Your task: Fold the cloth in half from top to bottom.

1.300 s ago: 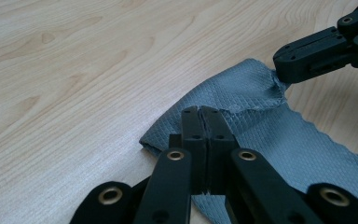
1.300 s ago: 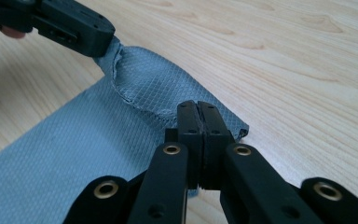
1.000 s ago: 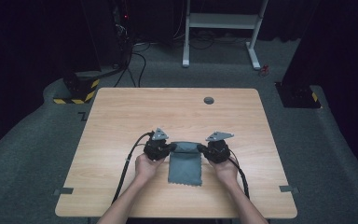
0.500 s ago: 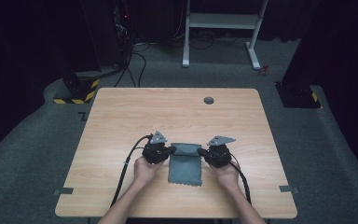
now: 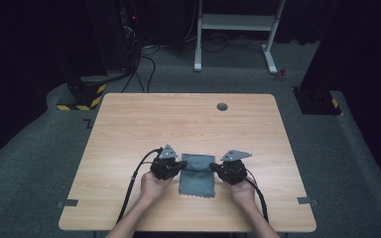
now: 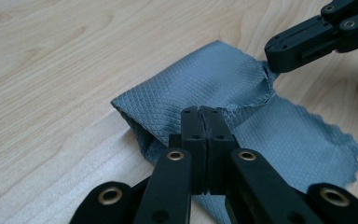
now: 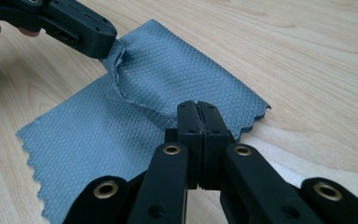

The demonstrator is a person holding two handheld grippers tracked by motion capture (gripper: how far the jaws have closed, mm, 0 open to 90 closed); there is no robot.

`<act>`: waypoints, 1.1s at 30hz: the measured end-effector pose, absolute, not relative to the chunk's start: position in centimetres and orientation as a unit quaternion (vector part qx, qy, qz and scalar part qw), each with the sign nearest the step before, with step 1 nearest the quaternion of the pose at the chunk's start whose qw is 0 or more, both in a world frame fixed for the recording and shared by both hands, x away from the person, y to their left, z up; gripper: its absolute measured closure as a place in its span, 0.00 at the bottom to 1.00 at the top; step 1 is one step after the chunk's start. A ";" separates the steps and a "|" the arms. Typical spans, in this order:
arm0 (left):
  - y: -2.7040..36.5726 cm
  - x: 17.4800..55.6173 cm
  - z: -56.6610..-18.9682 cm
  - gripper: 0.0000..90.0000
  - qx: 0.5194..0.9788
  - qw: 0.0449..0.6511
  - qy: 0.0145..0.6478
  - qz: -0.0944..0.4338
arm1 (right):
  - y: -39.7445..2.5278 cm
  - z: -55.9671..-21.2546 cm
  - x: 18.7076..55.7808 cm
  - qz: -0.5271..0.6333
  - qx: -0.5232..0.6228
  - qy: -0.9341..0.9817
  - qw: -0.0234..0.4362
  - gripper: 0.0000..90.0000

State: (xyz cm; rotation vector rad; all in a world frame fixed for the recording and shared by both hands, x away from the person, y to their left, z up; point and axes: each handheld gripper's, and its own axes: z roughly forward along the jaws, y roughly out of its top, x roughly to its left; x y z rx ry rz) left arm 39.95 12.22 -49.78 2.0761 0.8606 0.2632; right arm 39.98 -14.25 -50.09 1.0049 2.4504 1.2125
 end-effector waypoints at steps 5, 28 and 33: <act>12.3 39.6 -49.8 0.99 0.833 0.425 0.337 0.106 | -14.2 -50.2 39.6 0.412 0.340 0.838 0.114 0.99; 12.9 37.9 -50.3 0.99 0.822 0.444 0.344 0.096 | -14.2 -50.4 37.7 0.419 0.326 0.840 0.111 0.99; 12.9 37.3 -50.0 0.99 0.826 0.440 0.337 0.102 | -14.1 -50.4 37.0 0.418 0.319 0.842 0.116 0.99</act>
